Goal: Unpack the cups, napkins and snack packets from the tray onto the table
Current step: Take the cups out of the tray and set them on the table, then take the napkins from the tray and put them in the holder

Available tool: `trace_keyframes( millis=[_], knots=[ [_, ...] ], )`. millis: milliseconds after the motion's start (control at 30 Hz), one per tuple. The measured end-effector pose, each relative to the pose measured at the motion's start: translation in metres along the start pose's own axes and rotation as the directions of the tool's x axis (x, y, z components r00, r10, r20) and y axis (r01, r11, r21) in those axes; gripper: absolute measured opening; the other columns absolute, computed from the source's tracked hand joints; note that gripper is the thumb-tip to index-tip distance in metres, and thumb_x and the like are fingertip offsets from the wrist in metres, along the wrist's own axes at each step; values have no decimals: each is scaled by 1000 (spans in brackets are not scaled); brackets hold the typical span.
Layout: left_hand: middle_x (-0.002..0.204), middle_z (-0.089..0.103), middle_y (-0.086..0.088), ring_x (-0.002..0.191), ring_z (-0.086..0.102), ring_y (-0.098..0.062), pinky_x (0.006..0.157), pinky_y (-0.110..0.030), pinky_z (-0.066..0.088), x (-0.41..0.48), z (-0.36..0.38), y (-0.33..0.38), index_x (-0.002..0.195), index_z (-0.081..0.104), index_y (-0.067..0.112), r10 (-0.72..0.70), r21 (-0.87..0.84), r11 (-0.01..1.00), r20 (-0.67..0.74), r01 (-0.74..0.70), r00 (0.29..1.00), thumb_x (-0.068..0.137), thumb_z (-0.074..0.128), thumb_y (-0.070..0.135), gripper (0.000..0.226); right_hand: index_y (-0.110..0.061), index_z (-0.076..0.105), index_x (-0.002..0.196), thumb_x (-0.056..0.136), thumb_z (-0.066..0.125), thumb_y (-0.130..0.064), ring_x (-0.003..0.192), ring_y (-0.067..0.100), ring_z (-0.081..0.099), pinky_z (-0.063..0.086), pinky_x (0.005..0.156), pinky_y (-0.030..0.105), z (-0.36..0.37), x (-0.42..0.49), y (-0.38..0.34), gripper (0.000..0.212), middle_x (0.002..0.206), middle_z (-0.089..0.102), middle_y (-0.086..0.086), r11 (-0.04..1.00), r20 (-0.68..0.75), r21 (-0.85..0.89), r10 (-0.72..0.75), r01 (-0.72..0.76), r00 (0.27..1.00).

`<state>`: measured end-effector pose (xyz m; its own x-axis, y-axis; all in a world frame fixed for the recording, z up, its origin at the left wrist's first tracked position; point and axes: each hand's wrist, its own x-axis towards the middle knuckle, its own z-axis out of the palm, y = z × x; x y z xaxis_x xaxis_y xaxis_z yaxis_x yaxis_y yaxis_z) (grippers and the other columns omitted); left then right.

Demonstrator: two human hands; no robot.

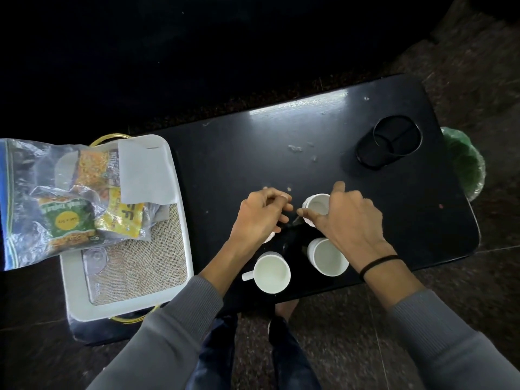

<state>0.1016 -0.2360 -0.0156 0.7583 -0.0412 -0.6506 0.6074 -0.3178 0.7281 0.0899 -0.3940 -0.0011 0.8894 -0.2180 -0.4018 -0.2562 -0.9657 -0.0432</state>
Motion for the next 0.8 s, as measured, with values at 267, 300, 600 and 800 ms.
trace_keyframes(
  millis=[267, 300, 600, 800],
  knots=[
    [90, 79, 4, 77, 75, -14, 60, -21, 58, -8, -39, -6, 102, 75, 22, 53, -79, 995, -43, -56, 998, 99, 55, 25, 21, -6, 57, 109, 101, 54, -50, 89, 37, 70, 40, 58, 34, -25, -7, -38, 44, 101, 67, 12, 978, -92, -62, -205, 200, 974],
    [90, 79, 4, 78, 75, -14, 62, -23, 59, -8, -46, -8, 103, 75, 22, 60, -85, 994, -57, -64, 997, 99, 55, 25, 21, -6, 58, 109, 102, 53, -46, 88, 37, 70, 42, 58, 34, -25, -7, -47, 41, 99, 67, 12, 971, -92, -51, -237, 233, 967],
    [92, 77, 5, 75, 72, -10, 63, -29, 60, -7, -130, -41, 103, 72, 20, 24, -98, 994, -258, -51, 966, 100, 56, 24, 17, -11, 61, 106, 102, 53, -38, 82, 35, 70, 40, 59, 33, -12, -3, -152, 28, 96, 69, 6, 856, -117, -49, -517, 515, 848],
    [114, 66, 8, 86, 66, -14, 75, -38, 55, -10, -190, -67, 122, 61, 21, 134, 205, 979, -566, -19, 813, 93, 64, 21, 29, -14, 60, 111, 100, 58, -36, 89, 22, 62, 47, 64, 32, 10, 2, -226, 25, 106, 62, 1, 704, -70, 56, -705, 708, 706]
  ],
)
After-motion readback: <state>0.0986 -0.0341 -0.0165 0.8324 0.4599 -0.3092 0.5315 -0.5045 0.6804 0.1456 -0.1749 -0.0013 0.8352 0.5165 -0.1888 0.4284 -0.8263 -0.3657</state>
